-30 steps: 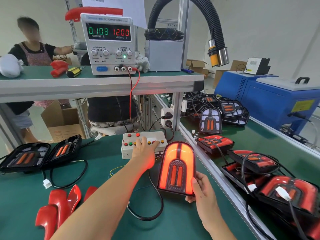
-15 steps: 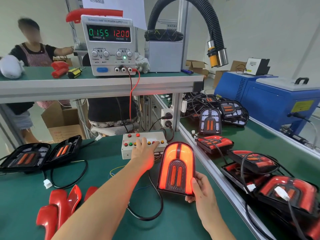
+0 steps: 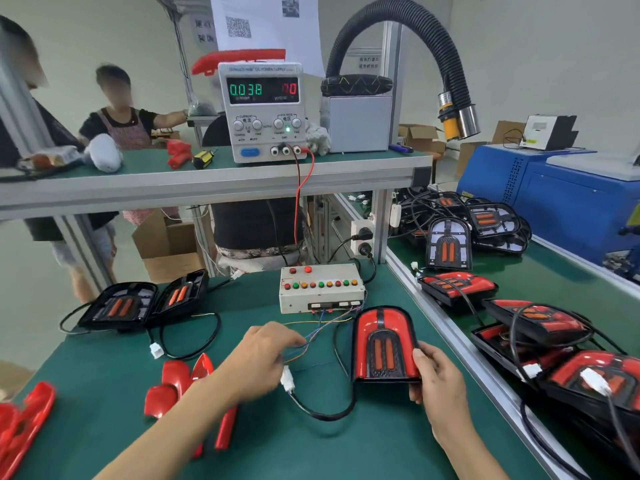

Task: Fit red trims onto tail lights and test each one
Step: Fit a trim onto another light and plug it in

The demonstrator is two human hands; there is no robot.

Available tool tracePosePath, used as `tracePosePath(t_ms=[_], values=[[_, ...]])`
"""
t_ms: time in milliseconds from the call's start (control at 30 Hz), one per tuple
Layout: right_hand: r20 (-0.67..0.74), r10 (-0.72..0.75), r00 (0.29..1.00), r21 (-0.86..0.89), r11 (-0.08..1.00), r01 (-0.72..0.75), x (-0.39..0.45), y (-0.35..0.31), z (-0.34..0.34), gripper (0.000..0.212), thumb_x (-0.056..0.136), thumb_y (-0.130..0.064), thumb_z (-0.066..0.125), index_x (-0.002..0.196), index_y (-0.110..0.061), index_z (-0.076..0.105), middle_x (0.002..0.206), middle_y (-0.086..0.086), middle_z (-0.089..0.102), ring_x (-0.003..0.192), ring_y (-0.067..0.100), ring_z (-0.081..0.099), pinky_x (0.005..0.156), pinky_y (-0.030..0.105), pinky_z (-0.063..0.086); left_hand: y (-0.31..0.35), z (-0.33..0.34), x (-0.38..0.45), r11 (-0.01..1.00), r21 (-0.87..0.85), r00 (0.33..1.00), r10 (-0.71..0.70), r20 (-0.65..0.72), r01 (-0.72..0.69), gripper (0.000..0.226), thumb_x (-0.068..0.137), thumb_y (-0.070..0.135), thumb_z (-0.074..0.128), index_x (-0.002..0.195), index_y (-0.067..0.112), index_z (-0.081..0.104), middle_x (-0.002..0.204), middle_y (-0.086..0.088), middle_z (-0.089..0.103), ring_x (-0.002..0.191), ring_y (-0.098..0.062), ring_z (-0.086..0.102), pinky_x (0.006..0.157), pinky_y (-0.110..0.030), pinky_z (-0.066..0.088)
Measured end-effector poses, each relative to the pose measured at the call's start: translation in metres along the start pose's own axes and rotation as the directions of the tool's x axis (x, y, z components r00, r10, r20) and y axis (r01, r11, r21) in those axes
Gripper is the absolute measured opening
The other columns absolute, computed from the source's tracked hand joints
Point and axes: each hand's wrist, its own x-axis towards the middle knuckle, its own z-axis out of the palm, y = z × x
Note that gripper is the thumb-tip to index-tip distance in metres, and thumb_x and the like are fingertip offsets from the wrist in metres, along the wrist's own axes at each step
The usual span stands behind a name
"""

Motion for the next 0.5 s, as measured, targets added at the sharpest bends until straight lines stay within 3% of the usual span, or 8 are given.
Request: tracePosePath(t_ms=[100,167,233,300,367,433,500], values=[[-0.03,-0.019,0.999,-0.046,0.999,0.018,-0.002,-0.001,0.0,0.013,0.102,-0.02,0.059,0.107,-0.028,0.067,0.077,-0.004,0.075,0.044,0.015,0.054,0.042,0.025,0.045,-0.003,0.003,-0.015,0.984,0.169,0.989,0.039,0.145,-0.063,0.066,0.079,0.002,0.041,0.137,0.031,0.055,0.14,0.019,0.052,0.138,-0.007,0.032,0.118,-0.028,0.02],[-0.037,-0.035,0.999,-0.12,0.992,0.031,-0.003,-0.002,0.0,0.014,0.101,-0.02,0.06,0.107,-0.026,0.071,0.075,-0.003,0.075,0.046,0.014,0.056,0.045,0.028,0.048,-0.002,0.007,-0.019,0.969,0.231,0.983,0.049,0.178,-0.09,0.059,0.082,0.004,0.04,0.133,0.029,0.058,0.134,0.014,0.055,0.136,-0.012,0.037,0.118,-0.027,0.021],[-0.057,-0.056,0.997,-0.176,0.983,0.045,-0.006,-0.003,0.002,0.017,0.1,-0.022,0.06,0.109,-0.021,0.074,0.082,-0.003,0.076,0.062,0.018,0.065,0.06,0.038,0.057,-0.003,0.006,-0.02,0.967,0.245,0.987,0.035,0.156,-0.073,0.05,0.084,0.002,0.041,0.124,0.024,0.062,0.122,0.007,0.06,0.126,-0.018,0.046,0.113,-0.032,0.031],[-0.108,-0.097,0.989,-0.254,0.965,0.067,-0.01,-0.005,0.004,0.018,0.1,-0.028,0.06,0.103,-0.021,0.076,0.097,-0.002,0.074,0.09,0.024,0.068,0.086,0.044,0.055,-0.002,0.003,-0.022,0.985,0.166,0.993,0.024,0.112,-0.043,0.045,0.087,0.0,0.044,0.123,0.019,0.063,0.118,0.003,0.064,0.12,-0.021,0.052,0.104,-0.033,0.039],[-0.164,-0.18,0.97,-0.336,0.935,0.117,-0.016,-0.01,0.004,0.018,0.099,-0.034,0.059,0.1,-0.024,0.075,0.102,-0.005,0.062,0.097,0.02,0.061,0.089,0.038,0.044,0.002,-0.003,-0.024,0.993,0.117,0.995,0.02,0.097,-0.032,0.042,0.092,0.003,0.047,0.128,0.018,0.06,0.123,0.003,0.063,0.122,-0.019,0.052,0.101,-0.033,0.042],[-0.157,-0.296,0.942,-0.416,0.885,0.209,-0.025,-0.014,0.006,0.031,0.099,-0.037,0.059,0.121,-0.019,0.071,0.107,-0.002,0.052,0.094,0.014,0.054,0.09,0.04,0.043,0.008,-0.009,-0.025,0.995,0.099,0.996,0.017,0.089,-0.026,0.035,0.095,0.008,0.049,0.127,0.02,0.058,0.124,0.003,0.062,0.122,-0.018,0.052,0.1,-0.034,0.044],[-0.107,-0.516,0.85,-0.545,0.746,0.384,-0.037,-0.018,0.013,0.042,0.095,-0.043,0.055,0.12,-0.013,0.073,0.109,0.003,0.054,0.097,0.02,0.054,0.093,0.047,0.043,0.015,-0.013,-0.022,0.996,0.082,0.995,0.028,0.097,-0.036,0.032,0.096,0.009,0.051,0.124,0.019,0.061,0.123,0.001,0.062,0.122,-0.02,0.052,0.099,-0.037,0.045]])
